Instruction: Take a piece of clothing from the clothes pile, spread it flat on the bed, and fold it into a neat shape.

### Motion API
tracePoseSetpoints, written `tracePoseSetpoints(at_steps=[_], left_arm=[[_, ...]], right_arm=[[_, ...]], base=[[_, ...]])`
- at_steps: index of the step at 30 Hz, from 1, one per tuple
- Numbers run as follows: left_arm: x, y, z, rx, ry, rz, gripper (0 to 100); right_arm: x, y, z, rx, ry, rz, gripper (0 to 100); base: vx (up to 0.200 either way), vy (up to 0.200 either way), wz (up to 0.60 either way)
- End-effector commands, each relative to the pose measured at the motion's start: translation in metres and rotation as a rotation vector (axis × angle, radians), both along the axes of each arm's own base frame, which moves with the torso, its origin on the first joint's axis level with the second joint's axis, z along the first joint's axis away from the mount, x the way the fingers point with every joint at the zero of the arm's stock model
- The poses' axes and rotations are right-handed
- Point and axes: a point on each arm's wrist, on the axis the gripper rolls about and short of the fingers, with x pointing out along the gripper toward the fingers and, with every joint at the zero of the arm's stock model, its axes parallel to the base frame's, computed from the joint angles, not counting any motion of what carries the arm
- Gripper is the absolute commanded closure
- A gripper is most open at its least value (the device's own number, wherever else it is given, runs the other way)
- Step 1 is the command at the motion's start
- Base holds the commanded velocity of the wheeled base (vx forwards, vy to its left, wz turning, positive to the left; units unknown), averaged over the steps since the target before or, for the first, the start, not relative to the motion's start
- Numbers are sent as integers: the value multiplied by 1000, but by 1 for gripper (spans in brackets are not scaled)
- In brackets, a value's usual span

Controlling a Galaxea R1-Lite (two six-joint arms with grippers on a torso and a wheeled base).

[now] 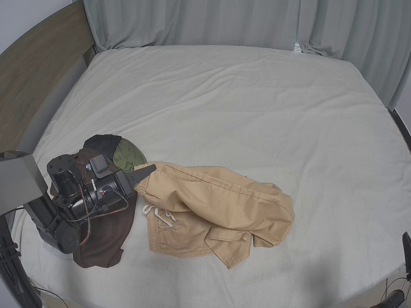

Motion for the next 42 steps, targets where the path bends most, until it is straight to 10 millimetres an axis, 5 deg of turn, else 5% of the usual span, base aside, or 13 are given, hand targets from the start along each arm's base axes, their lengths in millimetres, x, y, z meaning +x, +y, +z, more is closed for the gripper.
tracePoseSetpoints(at_steps=[1, 18, 26, 42], left_arm=[[0, 0, 1, -1, -5, 1, 100], [4, 8, 6, -5, -27, 27, 100], [6, 21, 4, 13, -40, 64, 100], [5, 23, 3, 15, -31, 55, 100]], right_arm=[[30, 4, 26, 4, 148, 178, 0], [111, 41, 89, 65, 357, 531, 0], [116, 46, 80, 155, 460, 590, 0], [171, 72, 54, 270, 539, 598, 0]], base=[[0, 0, 0], [0, 0, 0], [0, 0, 0], [0, 0, 0]])
